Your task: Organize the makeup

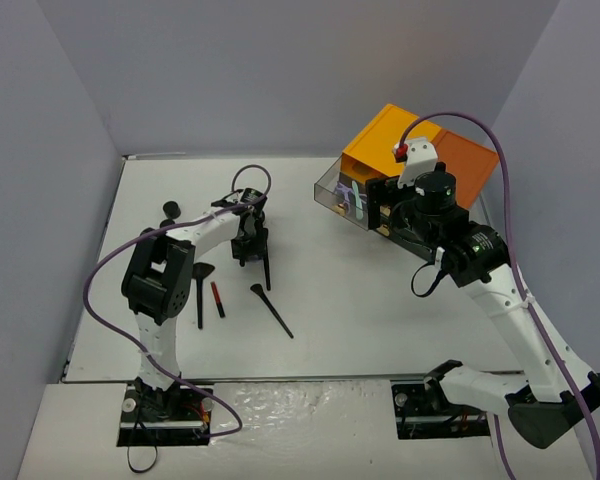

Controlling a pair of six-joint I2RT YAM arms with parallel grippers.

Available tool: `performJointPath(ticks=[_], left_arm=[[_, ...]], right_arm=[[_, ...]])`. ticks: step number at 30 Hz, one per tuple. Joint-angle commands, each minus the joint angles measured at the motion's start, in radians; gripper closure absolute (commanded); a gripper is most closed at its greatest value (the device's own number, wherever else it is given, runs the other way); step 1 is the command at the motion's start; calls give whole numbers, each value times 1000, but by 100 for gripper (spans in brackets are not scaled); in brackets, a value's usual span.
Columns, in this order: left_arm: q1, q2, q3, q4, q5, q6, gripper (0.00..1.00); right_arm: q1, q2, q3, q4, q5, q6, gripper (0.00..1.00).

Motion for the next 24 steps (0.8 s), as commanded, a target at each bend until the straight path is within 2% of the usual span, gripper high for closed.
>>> performJointPath(ticks=[1,15,24], left_arm=[[-7,-32,39,16,8,0,63],[-6,45,100,3,-10,3,65],[-16,37,84,-8,-14,-9,89]], right_arm=[[-9,-9,1,67,12,-1,0],[-7,-4,-9,65,2,4,0],[-8,-4,-5,65,-11,9,0]])
